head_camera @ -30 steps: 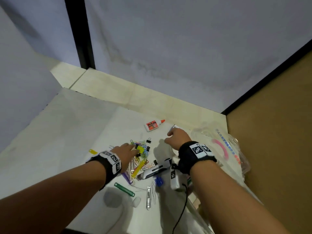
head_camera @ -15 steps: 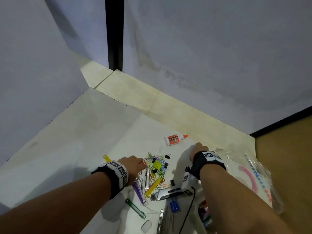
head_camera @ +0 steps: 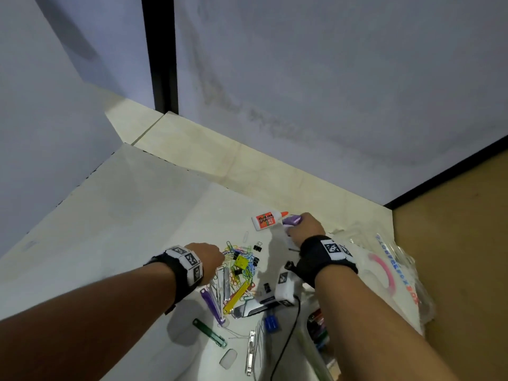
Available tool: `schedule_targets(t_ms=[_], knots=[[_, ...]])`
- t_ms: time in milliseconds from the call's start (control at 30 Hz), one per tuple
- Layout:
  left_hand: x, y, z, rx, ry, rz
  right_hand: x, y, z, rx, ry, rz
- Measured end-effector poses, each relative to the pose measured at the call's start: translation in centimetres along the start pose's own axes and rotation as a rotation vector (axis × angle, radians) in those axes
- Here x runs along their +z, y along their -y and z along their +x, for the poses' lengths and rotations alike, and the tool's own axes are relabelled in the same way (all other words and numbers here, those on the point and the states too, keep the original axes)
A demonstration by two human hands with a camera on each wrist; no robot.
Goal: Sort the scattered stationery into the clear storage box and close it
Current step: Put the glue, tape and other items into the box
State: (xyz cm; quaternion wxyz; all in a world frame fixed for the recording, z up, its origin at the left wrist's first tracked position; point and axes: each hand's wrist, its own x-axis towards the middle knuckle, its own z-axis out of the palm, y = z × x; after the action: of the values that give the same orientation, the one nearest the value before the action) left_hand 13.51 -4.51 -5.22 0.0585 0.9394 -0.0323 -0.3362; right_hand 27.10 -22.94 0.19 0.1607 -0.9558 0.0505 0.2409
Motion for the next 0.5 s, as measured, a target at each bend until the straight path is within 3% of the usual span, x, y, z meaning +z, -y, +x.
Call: schedule_targets(t_ms=[200,400,500], knots=[[-5.7,-2.6,3.6,0.001,-0.218,-0.082,-1.0,-1.4,-3.7,0.044,-0.03,0.559],[-8.1,-6.4,10.0,0.108,-0.327,-0.156,-1.8,-3.5,-6.9,-0.01,-0.055,0.576],[-8.1,-7.4,12.2,0.096,-0.335,-0.166,-1.2,-5.0,-7.3,0.011,-0.044,0.638]])
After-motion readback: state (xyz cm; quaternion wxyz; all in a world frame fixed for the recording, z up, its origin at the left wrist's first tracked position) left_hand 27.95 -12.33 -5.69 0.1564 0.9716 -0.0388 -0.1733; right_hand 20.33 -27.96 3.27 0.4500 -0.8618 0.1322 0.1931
